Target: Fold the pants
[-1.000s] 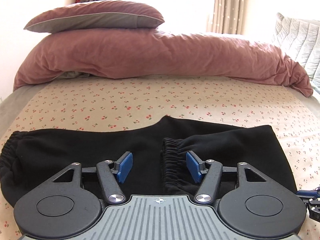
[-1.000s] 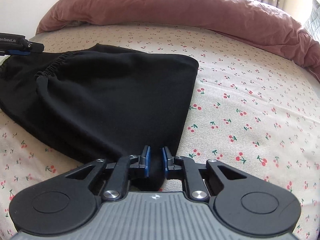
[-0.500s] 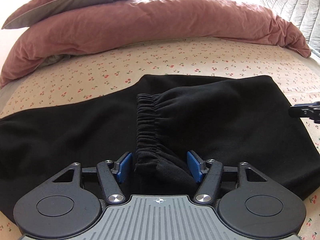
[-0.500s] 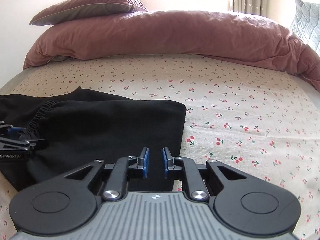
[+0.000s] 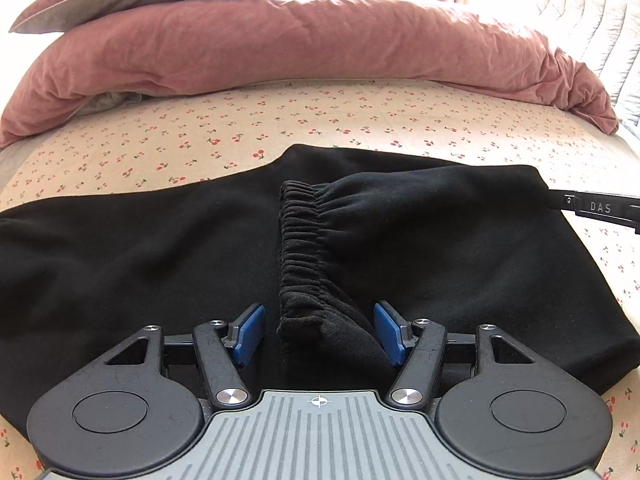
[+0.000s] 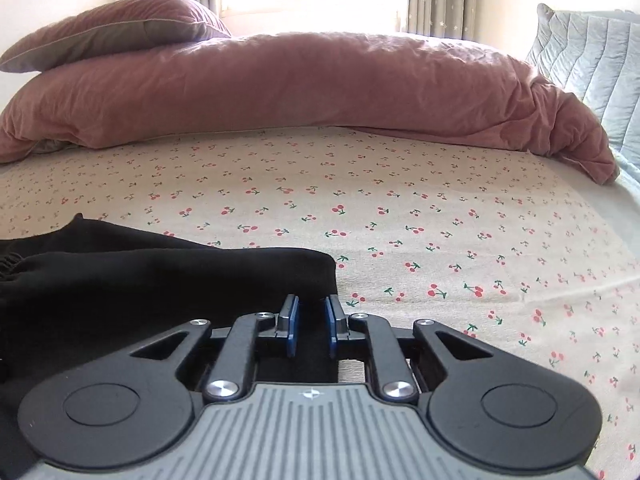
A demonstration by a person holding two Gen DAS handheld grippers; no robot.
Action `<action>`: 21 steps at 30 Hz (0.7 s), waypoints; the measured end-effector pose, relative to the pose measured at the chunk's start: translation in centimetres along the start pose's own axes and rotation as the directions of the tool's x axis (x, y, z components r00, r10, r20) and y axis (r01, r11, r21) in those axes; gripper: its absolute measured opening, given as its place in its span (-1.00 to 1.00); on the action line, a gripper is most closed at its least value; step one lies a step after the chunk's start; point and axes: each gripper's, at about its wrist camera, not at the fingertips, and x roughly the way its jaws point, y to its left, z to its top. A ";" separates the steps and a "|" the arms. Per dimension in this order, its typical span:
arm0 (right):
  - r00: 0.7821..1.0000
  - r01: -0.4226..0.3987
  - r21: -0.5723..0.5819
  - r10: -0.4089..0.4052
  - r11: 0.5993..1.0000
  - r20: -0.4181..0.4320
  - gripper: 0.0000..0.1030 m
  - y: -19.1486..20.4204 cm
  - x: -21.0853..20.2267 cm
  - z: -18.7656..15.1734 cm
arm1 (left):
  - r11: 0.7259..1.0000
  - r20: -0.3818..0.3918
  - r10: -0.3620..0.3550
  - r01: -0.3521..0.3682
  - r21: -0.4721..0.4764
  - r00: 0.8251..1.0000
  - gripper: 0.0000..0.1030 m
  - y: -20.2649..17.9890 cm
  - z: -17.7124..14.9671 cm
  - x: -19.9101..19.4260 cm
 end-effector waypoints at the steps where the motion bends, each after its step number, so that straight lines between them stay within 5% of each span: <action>1: 1.000 -0.025 -0.009 0.025 1.000 0.001 -0.75 0.4 -0.6 0.0 | 1.000 0.010 0.004 -0.004 0.007 1.000 0.17 -0.1 0.0 -0.2; 6: 0.995 -0.069 -0.123 0.060 0.990 -0.076 -0.71 4.1 -2.6 -1.9 | 0.999 0.027 -0.017 0.018 -0.030 0.999 0.17 0.8 0.0 -1.6; 9: 0.986 -0.038 -0.179 0.008 0.983 -0.168 -0.71 5.4 -3.1 -4.0 | 0.998 0.036 -0.029 0.031 -0.059 0.999 0.17 1.8 -0.2 -2.4; 15: 0.980 -0.034 -0.195 -0.006 0.980 -0.197 -0.68 5.2 -4.4 -5.0 | 0.986 0.043 -0.071 0.077 -0.149 0.997 0.18 4.6 -0.4 -4.1; 21: 0.978 -0.037 -0.243 -0.015 0.969 -0.207 -0.68 5.8 -4.8 -5.4 | 0.969 0.077 -0.041 0.058 -0.238 0.996 0.18 7.8 -0.4 -4.8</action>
